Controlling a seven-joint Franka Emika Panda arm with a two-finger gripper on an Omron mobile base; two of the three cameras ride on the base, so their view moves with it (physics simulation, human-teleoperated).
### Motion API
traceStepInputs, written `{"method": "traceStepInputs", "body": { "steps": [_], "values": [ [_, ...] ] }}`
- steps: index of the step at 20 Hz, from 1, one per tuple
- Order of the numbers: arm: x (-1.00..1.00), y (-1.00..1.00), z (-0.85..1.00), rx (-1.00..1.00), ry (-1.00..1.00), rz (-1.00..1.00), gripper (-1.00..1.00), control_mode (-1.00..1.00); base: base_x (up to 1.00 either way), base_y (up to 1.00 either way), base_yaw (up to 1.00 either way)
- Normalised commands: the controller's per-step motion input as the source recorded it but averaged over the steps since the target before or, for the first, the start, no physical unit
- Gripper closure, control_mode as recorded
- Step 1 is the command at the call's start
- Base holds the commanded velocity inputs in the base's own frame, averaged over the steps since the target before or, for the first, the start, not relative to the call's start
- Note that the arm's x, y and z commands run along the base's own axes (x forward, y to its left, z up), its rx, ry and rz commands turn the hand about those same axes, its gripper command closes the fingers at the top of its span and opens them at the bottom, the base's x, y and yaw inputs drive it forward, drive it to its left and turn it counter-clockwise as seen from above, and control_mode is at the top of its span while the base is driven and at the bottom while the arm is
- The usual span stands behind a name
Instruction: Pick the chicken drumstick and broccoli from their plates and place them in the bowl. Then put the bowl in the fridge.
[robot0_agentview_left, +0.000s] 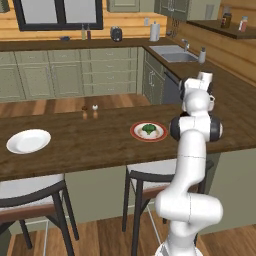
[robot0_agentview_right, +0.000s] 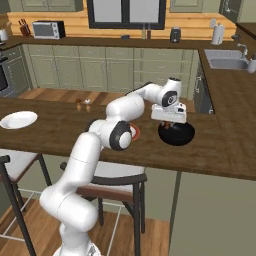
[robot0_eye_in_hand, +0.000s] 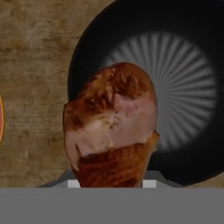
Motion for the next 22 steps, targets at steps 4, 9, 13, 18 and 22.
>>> {"method": "traceStepInputs", "body": {
  "steps": [4,9,13,18,22],
  "values": [
    [0.00,0.03,-0.28,-0.19,-0.04,-0.01,1.00,-1.00,0.00,0.00,0.00],
    [0.00,0.00,-0.24,-0.05,-0.02,0.00,1.00,-1.00,0.00,0.00,0.00],
    [0.00,0.00,-0.37,0.00,0.00,0.00,-1.00,-1.00,0.00,0.00,0.00],
    [0.04,0.00,-0.10,0.00,-0.01,0.00,-1.00,-1.00,0.00,0.00,0.00],
    [0.10,-0.09,0.00,0.00,0.00,0.00,-1.00,-1.00,0.00,0.00,0.00]
  ]
}}
